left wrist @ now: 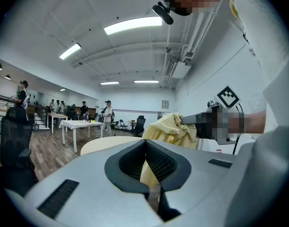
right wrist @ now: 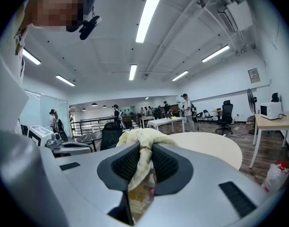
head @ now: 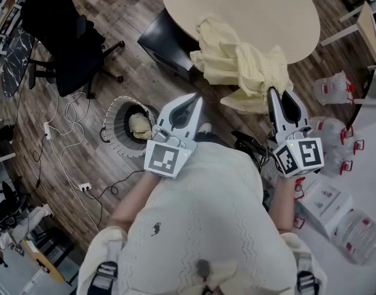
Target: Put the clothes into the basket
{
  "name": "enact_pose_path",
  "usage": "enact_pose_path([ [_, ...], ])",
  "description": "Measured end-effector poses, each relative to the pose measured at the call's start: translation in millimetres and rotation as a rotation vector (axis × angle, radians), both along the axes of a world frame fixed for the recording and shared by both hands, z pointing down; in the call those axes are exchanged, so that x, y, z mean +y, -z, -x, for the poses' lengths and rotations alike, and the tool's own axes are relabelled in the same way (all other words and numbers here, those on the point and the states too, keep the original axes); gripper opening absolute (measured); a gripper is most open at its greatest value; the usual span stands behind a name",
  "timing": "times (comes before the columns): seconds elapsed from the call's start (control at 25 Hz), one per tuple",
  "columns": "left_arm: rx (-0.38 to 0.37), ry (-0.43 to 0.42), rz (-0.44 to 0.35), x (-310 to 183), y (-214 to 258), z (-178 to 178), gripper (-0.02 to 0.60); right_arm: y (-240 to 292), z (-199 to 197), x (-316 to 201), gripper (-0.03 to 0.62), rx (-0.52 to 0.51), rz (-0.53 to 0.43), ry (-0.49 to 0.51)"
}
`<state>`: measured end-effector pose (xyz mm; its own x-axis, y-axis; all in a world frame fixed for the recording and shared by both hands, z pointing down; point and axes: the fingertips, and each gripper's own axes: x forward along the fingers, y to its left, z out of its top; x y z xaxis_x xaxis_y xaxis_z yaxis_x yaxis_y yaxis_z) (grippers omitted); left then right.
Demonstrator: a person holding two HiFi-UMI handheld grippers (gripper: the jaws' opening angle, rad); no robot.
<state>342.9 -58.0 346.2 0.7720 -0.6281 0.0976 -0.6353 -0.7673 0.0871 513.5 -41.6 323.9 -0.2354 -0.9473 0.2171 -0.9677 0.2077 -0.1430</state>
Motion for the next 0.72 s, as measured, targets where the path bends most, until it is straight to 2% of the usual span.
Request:
enact_pose_path([
  [0.72,0.021,0.069,0.001,-0.2,10.8,10.6,0.020,47.7,29.8,10.9,0.078,-0.046,-0.106,0.089],
])
